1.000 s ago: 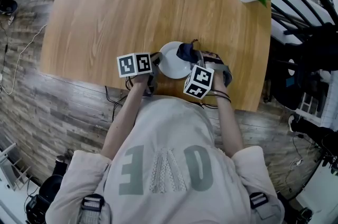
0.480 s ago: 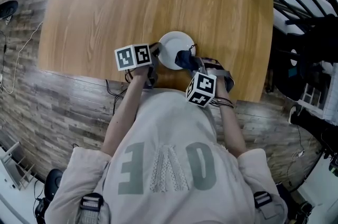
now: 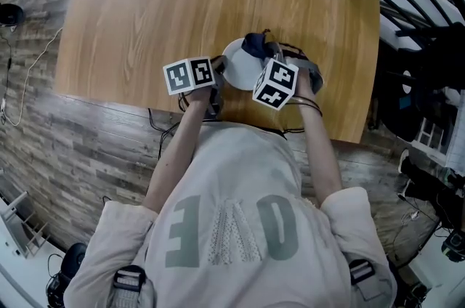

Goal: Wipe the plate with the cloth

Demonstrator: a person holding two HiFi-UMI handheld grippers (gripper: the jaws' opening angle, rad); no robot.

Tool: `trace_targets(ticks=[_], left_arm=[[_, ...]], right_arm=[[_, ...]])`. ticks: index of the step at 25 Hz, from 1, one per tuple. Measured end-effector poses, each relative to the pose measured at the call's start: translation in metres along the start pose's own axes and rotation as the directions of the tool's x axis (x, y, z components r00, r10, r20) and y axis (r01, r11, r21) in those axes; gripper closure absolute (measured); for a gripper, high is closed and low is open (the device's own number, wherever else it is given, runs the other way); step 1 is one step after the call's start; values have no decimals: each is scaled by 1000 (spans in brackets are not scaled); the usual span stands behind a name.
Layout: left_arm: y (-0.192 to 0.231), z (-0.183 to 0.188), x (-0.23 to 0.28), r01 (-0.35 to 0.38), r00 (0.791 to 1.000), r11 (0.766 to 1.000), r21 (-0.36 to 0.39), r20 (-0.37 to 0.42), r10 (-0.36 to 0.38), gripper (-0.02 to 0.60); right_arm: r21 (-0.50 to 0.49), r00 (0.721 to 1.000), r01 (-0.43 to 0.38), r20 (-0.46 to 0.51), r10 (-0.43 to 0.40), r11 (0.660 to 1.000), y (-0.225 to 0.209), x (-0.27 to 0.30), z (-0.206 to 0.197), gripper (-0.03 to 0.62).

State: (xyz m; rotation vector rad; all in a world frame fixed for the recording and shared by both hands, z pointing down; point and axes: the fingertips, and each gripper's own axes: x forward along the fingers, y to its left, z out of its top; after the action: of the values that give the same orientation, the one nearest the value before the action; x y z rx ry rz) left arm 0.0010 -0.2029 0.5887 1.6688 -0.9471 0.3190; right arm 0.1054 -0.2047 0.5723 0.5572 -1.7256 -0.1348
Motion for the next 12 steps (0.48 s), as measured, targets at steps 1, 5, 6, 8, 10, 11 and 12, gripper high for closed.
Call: trace_targets(ticks=[1,5,6,8,10,11,12], left_arm=[[0,2,2,1,1000,1000,-6,3,-1,538],[0,6,4,-3,1000,1000,-6,5,3,538],[0,6,4,-4,1000,1000,-4,6,4,540],[0,7,5,-5,1000,1000,-5,7,5,540],[0,8,6,-7,1000,1000,-10,11,7,540],[0,9,6,-8,1000,1000,-13,14,8,540],[0,9,5,-10,1000,1000,-15,16,10,540]], right_arm=[[-10,1000,16,-8,-16,1000,-5,4,1,539],[-23,999,39,-10,-39,999,-12,15,8,537],[-20,999,40,-11,-40,999,-12,17,8,537],[-13,999,47,-12,-48,999,-13,20,7,537],[-22,999,51,-13,-52,998,-10,20,6,537],[-35,999,46,-14,-47,998,-7,19,7,537],[-53,999,37,-16,-37,998,-2,18,7,537]])
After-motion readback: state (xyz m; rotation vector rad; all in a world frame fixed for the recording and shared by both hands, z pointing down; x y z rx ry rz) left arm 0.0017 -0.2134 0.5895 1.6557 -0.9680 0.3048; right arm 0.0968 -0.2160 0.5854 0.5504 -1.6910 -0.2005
